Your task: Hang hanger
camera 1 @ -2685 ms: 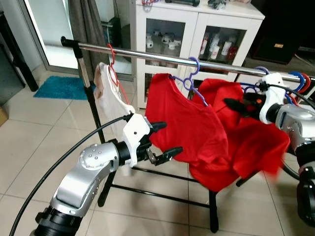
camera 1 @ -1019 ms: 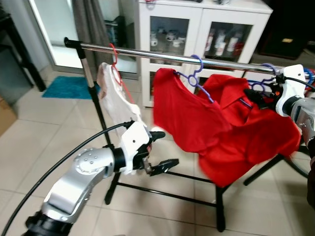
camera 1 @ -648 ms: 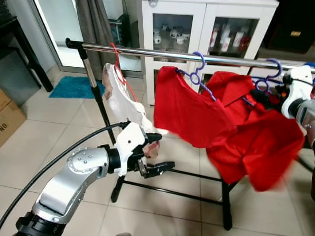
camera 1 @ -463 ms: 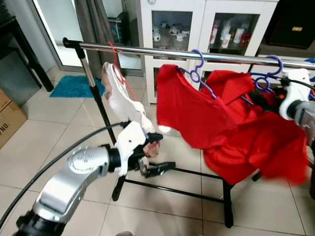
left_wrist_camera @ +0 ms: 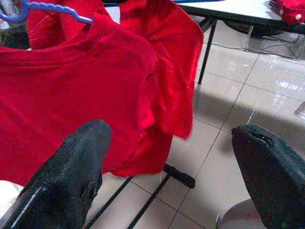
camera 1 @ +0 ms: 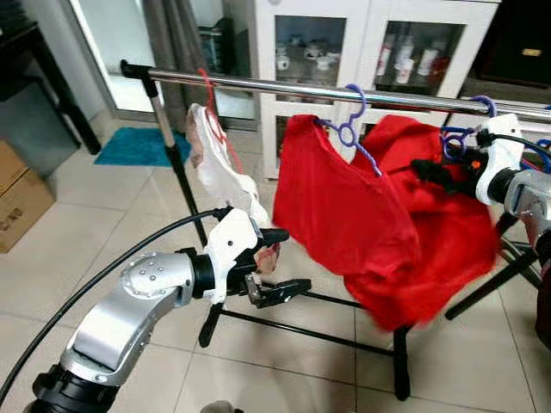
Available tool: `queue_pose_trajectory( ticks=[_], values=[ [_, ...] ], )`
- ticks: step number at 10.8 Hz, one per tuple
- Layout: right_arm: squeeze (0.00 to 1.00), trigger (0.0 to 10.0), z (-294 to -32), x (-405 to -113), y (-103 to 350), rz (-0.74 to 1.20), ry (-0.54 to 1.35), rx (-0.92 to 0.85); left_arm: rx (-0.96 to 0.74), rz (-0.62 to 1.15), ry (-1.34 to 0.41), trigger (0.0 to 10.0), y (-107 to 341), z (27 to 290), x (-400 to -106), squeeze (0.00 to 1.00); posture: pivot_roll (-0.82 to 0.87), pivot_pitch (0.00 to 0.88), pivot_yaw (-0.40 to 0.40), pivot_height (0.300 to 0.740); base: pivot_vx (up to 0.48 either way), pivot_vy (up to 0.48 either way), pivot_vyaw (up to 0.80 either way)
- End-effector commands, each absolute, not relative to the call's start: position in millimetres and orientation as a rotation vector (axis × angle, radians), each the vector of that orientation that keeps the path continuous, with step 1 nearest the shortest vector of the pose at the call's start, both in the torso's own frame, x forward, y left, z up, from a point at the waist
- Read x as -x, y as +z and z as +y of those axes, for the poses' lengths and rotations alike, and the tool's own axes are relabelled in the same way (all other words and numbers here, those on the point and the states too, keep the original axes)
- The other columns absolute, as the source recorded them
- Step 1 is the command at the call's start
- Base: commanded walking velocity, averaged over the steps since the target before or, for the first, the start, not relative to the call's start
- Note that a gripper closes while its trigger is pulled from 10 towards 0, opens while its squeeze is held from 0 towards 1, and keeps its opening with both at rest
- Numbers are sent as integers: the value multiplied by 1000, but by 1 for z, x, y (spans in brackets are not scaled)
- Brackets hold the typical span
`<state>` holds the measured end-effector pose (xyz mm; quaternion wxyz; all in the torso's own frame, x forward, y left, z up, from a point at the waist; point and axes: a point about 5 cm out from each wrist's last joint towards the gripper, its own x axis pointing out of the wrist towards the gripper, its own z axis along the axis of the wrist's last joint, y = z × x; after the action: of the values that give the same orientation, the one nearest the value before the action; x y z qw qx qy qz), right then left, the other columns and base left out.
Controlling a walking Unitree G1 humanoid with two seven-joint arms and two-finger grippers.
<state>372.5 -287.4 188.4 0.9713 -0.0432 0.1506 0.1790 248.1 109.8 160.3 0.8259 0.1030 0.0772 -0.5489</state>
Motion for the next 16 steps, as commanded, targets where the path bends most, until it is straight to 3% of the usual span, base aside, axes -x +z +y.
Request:
queue_pose_trajectory(
  ticks=[1,3,16],
  values=[
    [0,3490,-283,-377,198,295,367,96,-223,166,-1169,10000,160,108,-249,910,119,25,39,740,0,0,0],
    [0,0,-282,-381,200,294,288,51,-225,161,-1164,10000,160,108,-250,910,119,21,35,740,0,0,0],
    [0,0,-281,-388,204,306,129,-48,-229,155,-1145,10000,159,105,-253,918,117,13,19,740,0,0,0]
  ],
)
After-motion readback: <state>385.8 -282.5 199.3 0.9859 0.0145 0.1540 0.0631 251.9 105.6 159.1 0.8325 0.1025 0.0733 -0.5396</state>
